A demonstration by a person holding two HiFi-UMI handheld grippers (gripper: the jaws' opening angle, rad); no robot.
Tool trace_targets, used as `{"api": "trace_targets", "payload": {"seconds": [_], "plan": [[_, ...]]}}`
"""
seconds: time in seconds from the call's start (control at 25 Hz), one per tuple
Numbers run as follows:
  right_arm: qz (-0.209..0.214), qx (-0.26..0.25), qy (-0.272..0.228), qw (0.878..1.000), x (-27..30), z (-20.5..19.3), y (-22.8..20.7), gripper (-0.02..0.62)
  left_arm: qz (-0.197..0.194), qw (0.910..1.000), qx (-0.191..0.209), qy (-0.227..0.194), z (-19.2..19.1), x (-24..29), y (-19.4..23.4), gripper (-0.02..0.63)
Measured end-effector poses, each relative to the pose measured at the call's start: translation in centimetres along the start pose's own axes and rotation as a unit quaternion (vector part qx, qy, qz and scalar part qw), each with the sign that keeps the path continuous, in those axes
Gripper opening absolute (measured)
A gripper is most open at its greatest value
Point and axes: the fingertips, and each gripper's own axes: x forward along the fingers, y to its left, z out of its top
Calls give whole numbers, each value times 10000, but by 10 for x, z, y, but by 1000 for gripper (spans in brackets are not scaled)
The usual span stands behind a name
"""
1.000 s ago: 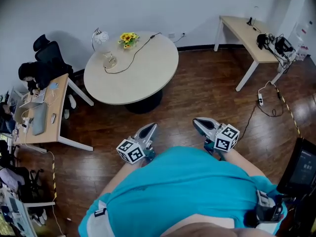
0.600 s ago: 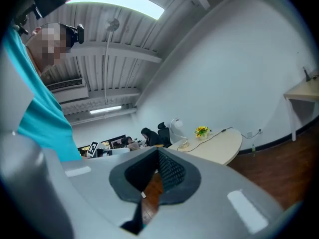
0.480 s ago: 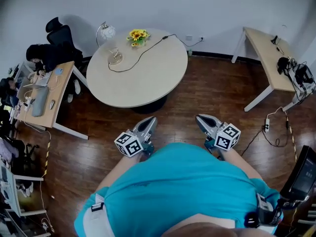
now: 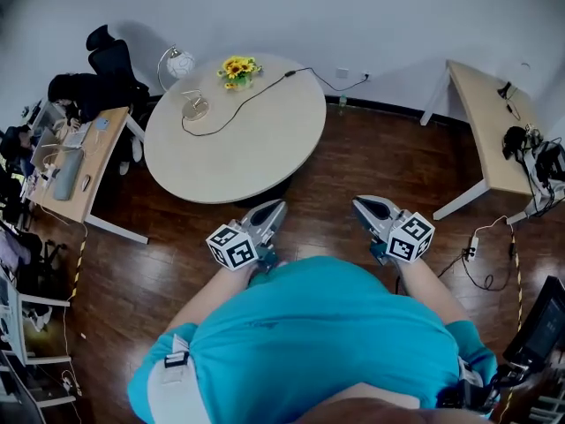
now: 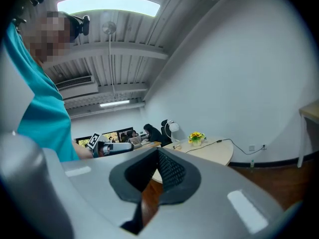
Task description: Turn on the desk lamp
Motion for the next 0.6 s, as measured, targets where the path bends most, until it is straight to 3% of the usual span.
{"api": "trace_targets", "payload": {"seconds": [0.24, 0.6], "plan": [[-164, -21, -21, 9999, 28, 22, -63, 2, -209, 9997, -63, 81, 7, 62, 50, 20], [-696, -8, 33, 9976, 92, 67, -199, 2, -574, 9979, 33, 281, 49, 168, 181, 20]]}}
